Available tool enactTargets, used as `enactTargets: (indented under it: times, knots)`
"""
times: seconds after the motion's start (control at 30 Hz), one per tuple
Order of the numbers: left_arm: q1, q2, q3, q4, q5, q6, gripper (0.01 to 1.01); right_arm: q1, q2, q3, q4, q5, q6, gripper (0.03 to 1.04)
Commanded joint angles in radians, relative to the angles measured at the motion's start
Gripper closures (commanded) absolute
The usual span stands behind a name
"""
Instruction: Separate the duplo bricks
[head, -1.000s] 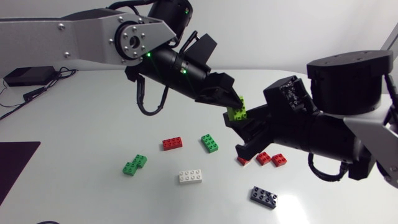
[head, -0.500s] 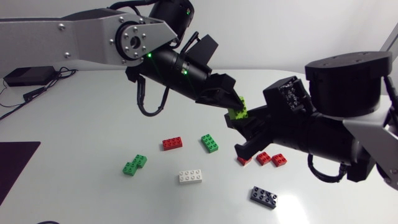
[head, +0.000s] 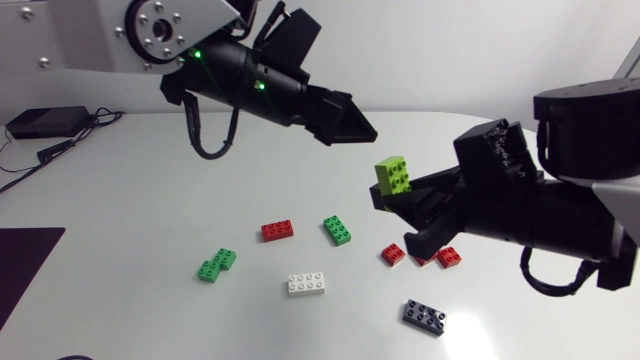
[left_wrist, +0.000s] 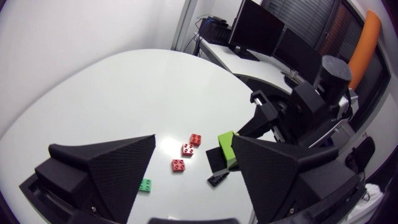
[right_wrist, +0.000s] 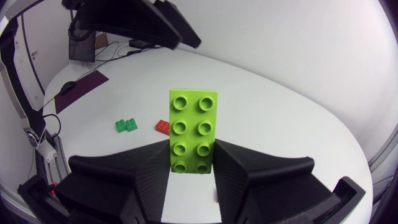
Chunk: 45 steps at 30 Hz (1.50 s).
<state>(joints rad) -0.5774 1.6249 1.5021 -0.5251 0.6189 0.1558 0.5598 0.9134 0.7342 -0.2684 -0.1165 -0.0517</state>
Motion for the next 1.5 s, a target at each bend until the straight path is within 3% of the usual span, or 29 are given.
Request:
enactTargets:
  times: [0.0,0.1,0.23,0.37,0.63,0.9,1.47]
  knots:
    - [0.005,-0.056,-0.071,0.002,-0.021,0.145,0.087,-0.072,0.015,0.031,-0.022,-0.049,0.009,0.94]
    - [-0.015,-0.134,-0.189,0.093,-0.077,0.264,0.087,-0.179,0.071,0.065,-0.037,-0.13,0.027,0.94]
    - [-0.114,-0.229,-0.401,0.22,-0.24,0.476,0.087,-0.271,0.124,0.142,-0.088,-0.226,0.055,0.94]
    - [-0.194,-0.278,-0.528,0.292,-0.327,0.577,0.087,-0.319,0.177,0.217,-0.15,-0.324,0.101,0.94]
    - [-0.214,-0.252,-0.58,0.445,-0.404,0.611,0.089,-0.282,0.234,0.249,-0.175,-0.388,0.174,0.95]
    - [-0.262,-0.204,-0.62,0.574,-0.504,0.674,0.102,-0.23,0.254,0.243,-0.181,-0.405,0.187,0.95]
    - [-0.271,-0.138,-0.612,0.706,-0.556,0.702,0.12,-0.159,0.266,0.206,-0.176,-0.405,0.194,0.95]
